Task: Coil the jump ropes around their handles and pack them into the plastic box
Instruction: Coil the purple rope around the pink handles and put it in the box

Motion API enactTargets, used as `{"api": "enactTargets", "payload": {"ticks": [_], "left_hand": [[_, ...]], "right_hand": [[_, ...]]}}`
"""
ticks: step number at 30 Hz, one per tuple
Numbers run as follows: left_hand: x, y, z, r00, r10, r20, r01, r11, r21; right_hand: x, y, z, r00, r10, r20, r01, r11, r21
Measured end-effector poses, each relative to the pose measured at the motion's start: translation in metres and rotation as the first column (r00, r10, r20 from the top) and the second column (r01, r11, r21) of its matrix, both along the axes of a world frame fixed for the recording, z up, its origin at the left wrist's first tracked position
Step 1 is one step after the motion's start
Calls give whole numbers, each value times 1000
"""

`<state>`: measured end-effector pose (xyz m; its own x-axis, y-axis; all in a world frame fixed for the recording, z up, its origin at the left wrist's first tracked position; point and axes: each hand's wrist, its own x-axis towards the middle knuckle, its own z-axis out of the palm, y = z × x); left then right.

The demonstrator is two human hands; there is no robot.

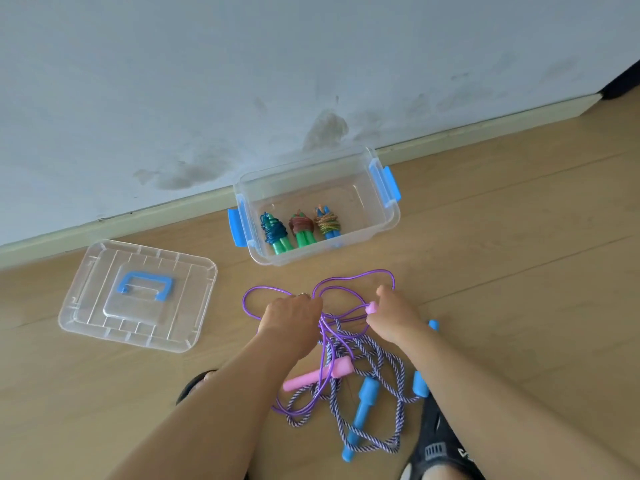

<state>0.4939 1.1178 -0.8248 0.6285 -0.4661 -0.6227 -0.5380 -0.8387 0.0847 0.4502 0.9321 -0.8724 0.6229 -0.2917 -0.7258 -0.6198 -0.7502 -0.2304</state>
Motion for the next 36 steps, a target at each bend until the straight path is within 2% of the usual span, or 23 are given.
{"api": "enactTargets", "payload": {"ticks": [3, 8, 11, 15, 18, 22, 25, 28, 32, 33, 36], "left_hand": [[-13, 5, -16, 987, 68, -144, -65, 998, 26], [-39, -2, -37, 954, 98, -283, -117, 992, -51], [-58, -19, -46, 969, 34, -245, -60, 993, -102], [-71, -28, -63, 988, -118, -98, 120, 993, 14], [-74, -28, -73, 989, -135, -69, 136, 991, 15], [-73, -23, -70, 991, -119, -61, 112, 988, -106], [-62, -15, -51, 978, 14, -206, -78, 948, -308], [-45, -11, -25, 862, 305, -406, -467, 790, -398], [-25, -7, 27, 662, 530, -530, -741, 569, -357], [-23, -5, 42, 587, 554, -591, -803, 493, -336], [-21, 1, 90, 288, 569, -771, -957, 195, -213]], "right_hand": [[-11, 10, -9, 999, 7, -37, -6, 1000, 5], [-20, 14, -24, 999, -11, -38, 9, 999, -47], [-25, 8, -32, 1000, -15, 1, 15, 1000, -16], [-33, 0, -41, 997, 1, 77, -4, 1000, 28], [-31, 1, -38, 993, -19, 120, 17, 1000, 20], [-23, 5, -27, 991, -86, 104, 78, 994, 81], [-16, 6, -13, 991, -132, -32, 136, 974, 181], [-6, 5, 14, 980, -184, -73, 197, 945, 261], [8, -3, 69, 973, -230, 14, 215, 929, 302], [11, -4, 86, 967, -253, 25, 231, 916, 329], [6, -6, 144, 952, -303, 30, 267, 879, 396]]}}
